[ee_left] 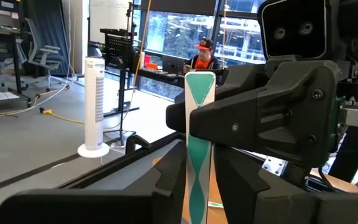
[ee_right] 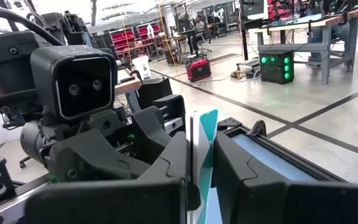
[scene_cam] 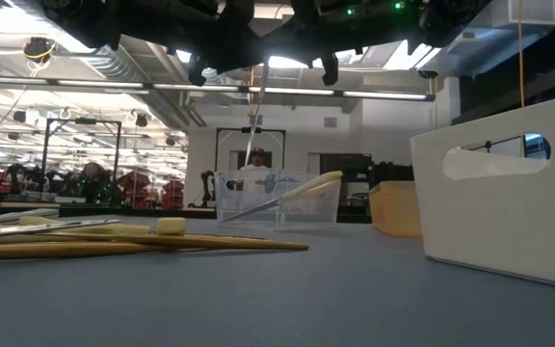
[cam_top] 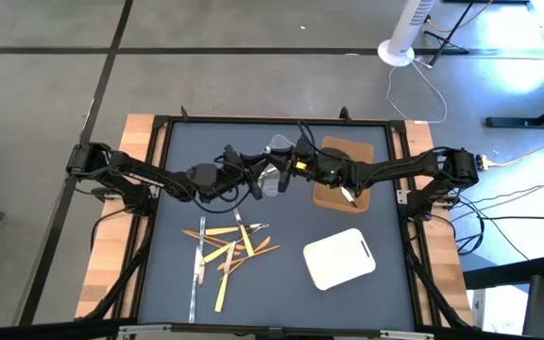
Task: Sort silverware by color (type)
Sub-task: Put the white knife into the orange bin
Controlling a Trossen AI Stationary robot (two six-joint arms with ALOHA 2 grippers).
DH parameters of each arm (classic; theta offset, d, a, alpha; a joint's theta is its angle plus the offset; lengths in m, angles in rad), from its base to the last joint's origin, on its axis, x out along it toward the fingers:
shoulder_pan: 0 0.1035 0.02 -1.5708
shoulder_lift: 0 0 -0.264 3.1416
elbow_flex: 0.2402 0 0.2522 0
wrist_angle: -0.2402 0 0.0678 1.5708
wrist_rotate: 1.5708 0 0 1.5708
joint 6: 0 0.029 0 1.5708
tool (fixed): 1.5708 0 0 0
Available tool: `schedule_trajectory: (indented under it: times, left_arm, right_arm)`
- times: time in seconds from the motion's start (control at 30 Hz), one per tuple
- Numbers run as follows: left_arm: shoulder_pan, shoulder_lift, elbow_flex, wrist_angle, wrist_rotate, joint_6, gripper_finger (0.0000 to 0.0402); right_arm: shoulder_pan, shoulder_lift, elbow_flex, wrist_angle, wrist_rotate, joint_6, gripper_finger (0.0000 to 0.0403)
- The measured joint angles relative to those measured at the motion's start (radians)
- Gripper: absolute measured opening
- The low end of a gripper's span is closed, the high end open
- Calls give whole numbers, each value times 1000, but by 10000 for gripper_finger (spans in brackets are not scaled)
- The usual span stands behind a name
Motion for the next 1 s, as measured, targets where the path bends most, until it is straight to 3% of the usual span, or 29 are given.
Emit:
schedule_trajectory:
  times: [0.63,1.0]
  left_arm:
    - [-1,-2,0,-32,6,-2,177]
    - [0,-2,0,-44,77,-6,192]
  right_arm:
    - [-3,-47,-2,-69,-8,-6,32]
    - [-3,-176,-2,-244,-12,-11,32]
